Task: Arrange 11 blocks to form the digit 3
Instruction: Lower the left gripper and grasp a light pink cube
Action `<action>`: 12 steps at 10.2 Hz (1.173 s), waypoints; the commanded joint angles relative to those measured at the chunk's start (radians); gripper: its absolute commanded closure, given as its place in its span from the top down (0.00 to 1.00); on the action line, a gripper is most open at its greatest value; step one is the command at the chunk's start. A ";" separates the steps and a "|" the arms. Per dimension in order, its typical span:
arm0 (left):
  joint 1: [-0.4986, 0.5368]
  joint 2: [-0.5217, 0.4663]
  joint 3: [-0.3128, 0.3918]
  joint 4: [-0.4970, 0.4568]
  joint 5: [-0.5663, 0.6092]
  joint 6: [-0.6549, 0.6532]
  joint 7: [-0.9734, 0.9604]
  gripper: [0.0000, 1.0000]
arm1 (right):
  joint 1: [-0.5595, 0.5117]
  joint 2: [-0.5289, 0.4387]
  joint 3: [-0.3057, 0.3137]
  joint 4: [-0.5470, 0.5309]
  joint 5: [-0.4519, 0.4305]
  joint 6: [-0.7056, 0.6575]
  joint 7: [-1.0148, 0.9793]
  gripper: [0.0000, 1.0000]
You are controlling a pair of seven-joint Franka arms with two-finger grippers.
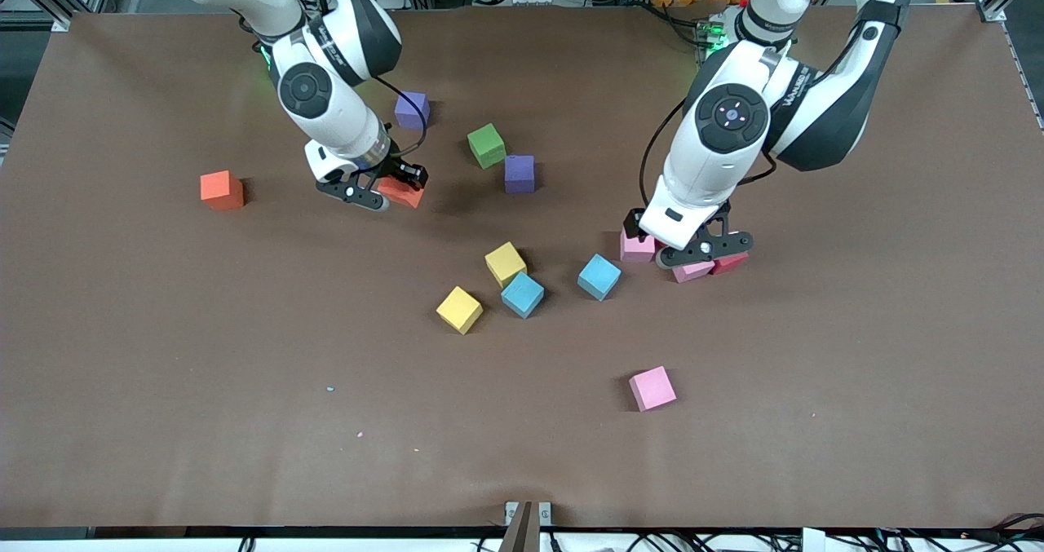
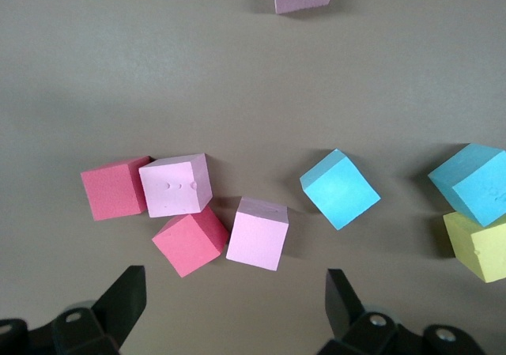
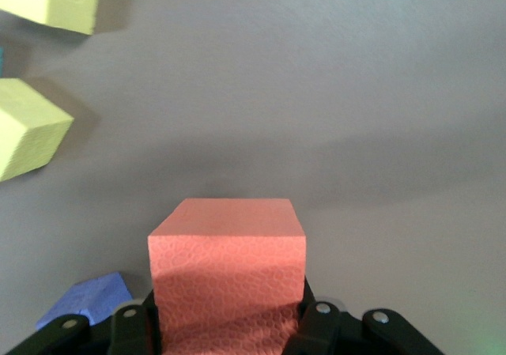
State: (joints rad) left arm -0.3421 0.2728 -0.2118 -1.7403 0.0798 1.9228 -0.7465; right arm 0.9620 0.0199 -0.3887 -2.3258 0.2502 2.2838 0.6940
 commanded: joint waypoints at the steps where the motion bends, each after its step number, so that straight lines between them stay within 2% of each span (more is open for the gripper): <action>1: -0.040 0.055 -0.001 0.033 0.024 -0.002 0.009 1.00 | 0.003 -0.011 0.011 0.029 -0.023 -0.018 -0.109 0.00; 4: -0.046 0.086 0.000 0.050 0.025 0.002 -0.017 1.00 | 0.078 0.015 0.016 0.045 -0.020 -0.004 -0.179 0.00; 6: -0.040 0.106 0.005 0.054 0.026 0.013 -0.191 1.00 | 0.121 0.043 0.017 0.063 -0.008 -0.006 -0.112 0.00; 8: -0.029 0.126 0.008 0.071 0.025 0.030 -0.277 1.00 | 0.156 0.113 0.017 0.126 -0.008 -0.001 0.167 0.00; 10: -0.028 0.128 0.009 0.073 0.024 0.031 -0.281 1.00 | 0.159 0.164 0.021 0.154 0.010 0.025 0.345 0.00; 12: -0.028 0.131 0.009 0.076 0.026 0.031 -0.281 1.00 | 0.181 0.196 0.019 0.154 0.093 0.090 0.573 0.00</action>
State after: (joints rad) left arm -0.3688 0.3954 -0.1990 -1.6838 0.0800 1.9584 -1.0039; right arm 1.1244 0.1825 -0.3633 -2.1944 0.2861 2.3495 1.1258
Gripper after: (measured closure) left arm 0.000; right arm 0.405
